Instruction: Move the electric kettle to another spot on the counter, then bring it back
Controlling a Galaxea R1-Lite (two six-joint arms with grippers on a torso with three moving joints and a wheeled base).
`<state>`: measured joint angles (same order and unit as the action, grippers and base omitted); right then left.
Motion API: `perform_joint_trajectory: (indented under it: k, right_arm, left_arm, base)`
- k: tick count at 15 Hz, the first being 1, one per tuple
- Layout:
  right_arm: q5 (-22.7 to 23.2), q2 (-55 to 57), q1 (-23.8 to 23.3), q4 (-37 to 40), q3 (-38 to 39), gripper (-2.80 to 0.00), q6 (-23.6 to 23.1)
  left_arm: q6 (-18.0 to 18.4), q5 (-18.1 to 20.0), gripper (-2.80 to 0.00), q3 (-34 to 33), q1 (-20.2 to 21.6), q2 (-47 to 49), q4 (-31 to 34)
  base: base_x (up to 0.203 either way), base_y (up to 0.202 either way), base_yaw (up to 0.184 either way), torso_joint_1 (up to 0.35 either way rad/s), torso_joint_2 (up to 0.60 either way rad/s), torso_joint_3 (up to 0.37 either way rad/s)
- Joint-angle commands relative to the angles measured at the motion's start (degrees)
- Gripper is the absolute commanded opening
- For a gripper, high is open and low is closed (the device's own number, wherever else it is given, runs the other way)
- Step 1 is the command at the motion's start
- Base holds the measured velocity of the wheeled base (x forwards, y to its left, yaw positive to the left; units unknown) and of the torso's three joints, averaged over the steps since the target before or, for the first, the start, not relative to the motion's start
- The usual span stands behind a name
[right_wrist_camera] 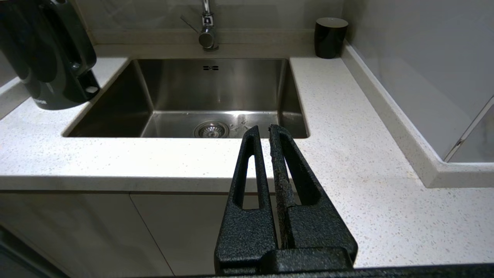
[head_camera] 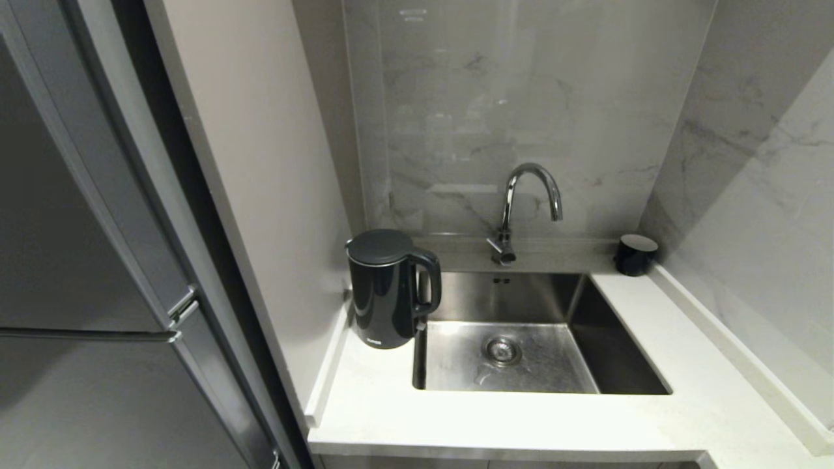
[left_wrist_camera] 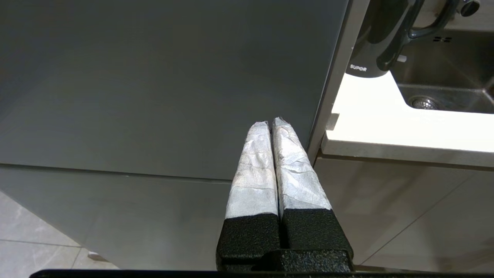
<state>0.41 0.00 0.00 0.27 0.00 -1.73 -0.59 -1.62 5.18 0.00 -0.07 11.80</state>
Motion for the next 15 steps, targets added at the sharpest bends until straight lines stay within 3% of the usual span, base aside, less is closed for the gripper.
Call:
perform_joint_trajectory:
  k: [1,4,11,15]
  right_arm:
    - [0.02,0.0,0.0,0.0,0.0,-2.8,-0.03]
    - [0.02,0.0,0.0,0.0,0.0,-2.8,0.06]
    - [0.02,0.0,0.0,0.0,0.0,-2.8,0.06]
    - [-0.06,0.09,0.0,0.0,0.0,-2.8,0.35]
  left_arm:
    - [-0.03,-0.05,-2.8,0.0,0.0,0.07,0.06]
    - [-0.03,-0.05,-2.8,0.0,0.0,0.07,0.06]
    - [-0.03,-0.05,-2.8,0.0,0.0,0.07,0.06]
    - [-0.03,-0.05,-2.8,0.0,0.0,0.07,0.06]
  base:
    - [0.0,0.0,0.0,0.0,0.0,0.0]
    - [0.0,0.0,0.0,0.0,0.0,0.0]
    - [0.0,0.158,-0.001,0.002,0.0,0.002]
    - [0.0,0.0,0.0,0.0,0.0,0.0]
